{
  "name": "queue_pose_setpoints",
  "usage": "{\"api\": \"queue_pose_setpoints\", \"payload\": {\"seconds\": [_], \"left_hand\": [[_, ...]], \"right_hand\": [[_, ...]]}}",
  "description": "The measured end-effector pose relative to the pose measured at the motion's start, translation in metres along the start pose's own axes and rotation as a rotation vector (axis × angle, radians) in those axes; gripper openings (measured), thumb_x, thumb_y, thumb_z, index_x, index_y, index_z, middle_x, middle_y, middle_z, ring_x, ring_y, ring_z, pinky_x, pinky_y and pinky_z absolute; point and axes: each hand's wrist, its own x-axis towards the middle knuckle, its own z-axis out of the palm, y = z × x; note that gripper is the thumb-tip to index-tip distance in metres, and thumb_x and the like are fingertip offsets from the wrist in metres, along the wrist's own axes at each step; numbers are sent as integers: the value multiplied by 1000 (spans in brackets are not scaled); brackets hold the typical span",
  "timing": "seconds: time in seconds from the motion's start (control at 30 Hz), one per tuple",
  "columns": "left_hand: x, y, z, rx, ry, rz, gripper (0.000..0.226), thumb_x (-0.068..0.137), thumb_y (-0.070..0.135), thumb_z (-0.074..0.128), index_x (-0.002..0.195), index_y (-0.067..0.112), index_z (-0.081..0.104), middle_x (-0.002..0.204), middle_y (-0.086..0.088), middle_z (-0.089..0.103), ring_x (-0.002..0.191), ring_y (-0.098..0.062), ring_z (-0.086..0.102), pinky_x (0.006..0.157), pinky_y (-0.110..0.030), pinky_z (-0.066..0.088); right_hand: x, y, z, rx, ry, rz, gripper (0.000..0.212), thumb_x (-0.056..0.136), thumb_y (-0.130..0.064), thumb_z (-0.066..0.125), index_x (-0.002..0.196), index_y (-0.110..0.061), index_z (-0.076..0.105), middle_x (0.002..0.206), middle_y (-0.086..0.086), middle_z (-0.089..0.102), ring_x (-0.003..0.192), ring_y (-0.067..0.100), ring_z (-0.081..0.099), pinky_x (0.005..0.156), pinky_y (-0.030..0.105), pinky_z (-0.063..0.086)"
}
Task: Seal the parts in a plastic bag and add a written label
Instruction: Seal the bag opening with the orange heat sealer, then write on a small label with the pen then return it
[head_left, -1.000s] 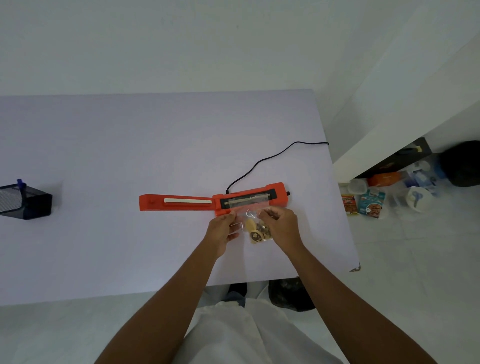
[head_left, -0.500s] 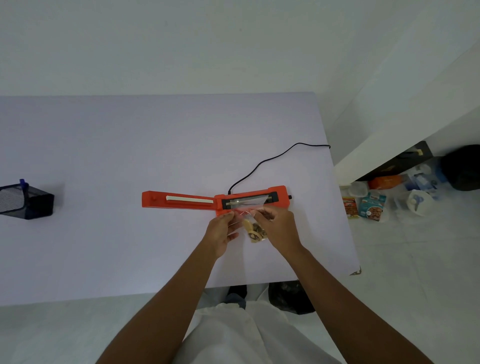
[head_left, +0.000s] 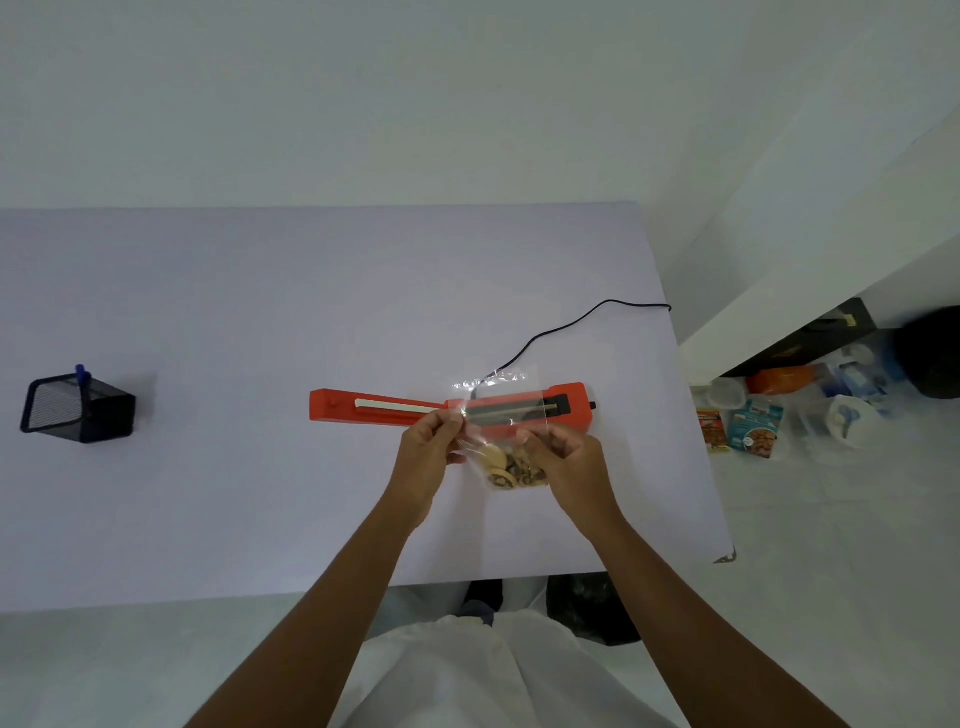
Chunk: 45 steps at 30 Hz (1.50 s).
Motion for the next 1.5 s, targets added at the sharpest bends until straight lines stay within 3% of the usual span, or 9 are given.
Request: {"api": "queue_pose_setpoints", "payload": {"seconds": [0.1,0.4,0.63,0.77,1.07,1.17,1.3,1.43,1.5], "left_hand": [[-13,2,-18,102,-1,49,20,99,20,49,100,10,67,93,-5,70,86,-19,67,75,-29,55],[-51,7,-100,169,118,106,19,99,10,48,98,1,64,88,-11,75,82,-21,72,81,-44,55],[-65,16,-198,150,207,158,18,98,6,48,96,4,66,84,-9,74,81,-22,70,74,-32,56],[-52,23,-253,125,204,130,16,98,11,51,100,4,65,90,-11,74,82,-16,70,68,-21,54],[17,13,-361,291,37,-65,11,93,14,59,100,13,66,95,-10,72,84,-27,72,69,-30,55],[31,7,-373,388,16,-96,11,93,7,56,95,15,64,92,-11,71,77,-26,70,60,-23,53],[44,-2,-376,479,48,-115,13,92,4,54,96,11,64,87,-7,69,70,-21,68,47,-11,46],[53,-12,-372,567,73,-149,11,92,12,56,96,9,66,86,-4,71,64,-16,69,59,-17,53],[53,-16,-369,608,103,-162,12,93,16,56,94,10,66,86,-3,71,64,-12,67,54,-8,47]], "right_hand": [[-8,1,9,66,-68,45,14,91,-20,69,97,-10,76,90,5,78,87,18,75,75,35,62],[-23,3,84,133,-299,124,11,90,-12,69,96,-10,78,95,9,77,94,27,72,84,41,59],[-32,-14,183,103,-423,103,14,92,-12,66,100,-7,76,96,5,77,94,22,71,81,32,60],[-27,-19,242,69,-371,140,15,94,-17,66,99,-11,77,97,4,77,96,23,72,84,39,61],[-5,-20,357,158,-117,386,13,92,-17,67,97,-8,76,95,11,77,89,25,74,71,37,62],[1,-9,377,115,-33,449,11,90,-19,70,93,-10,76,91,9,78,84,24,74,73,41,62],[6,6,393,12,56,472,15,89,-23,71,81,-10,74,80,7,75,70,18,67,62,31,54],[10,18,395,-57,68,494,20,85,-23,70,80,-4,70,70,5,65,66,18,56,59,30,44],[11,23,393,-81,52,501,13,85,-19,68,79,-8,72,71,3,67,65,17,58,59,30,46]]}}
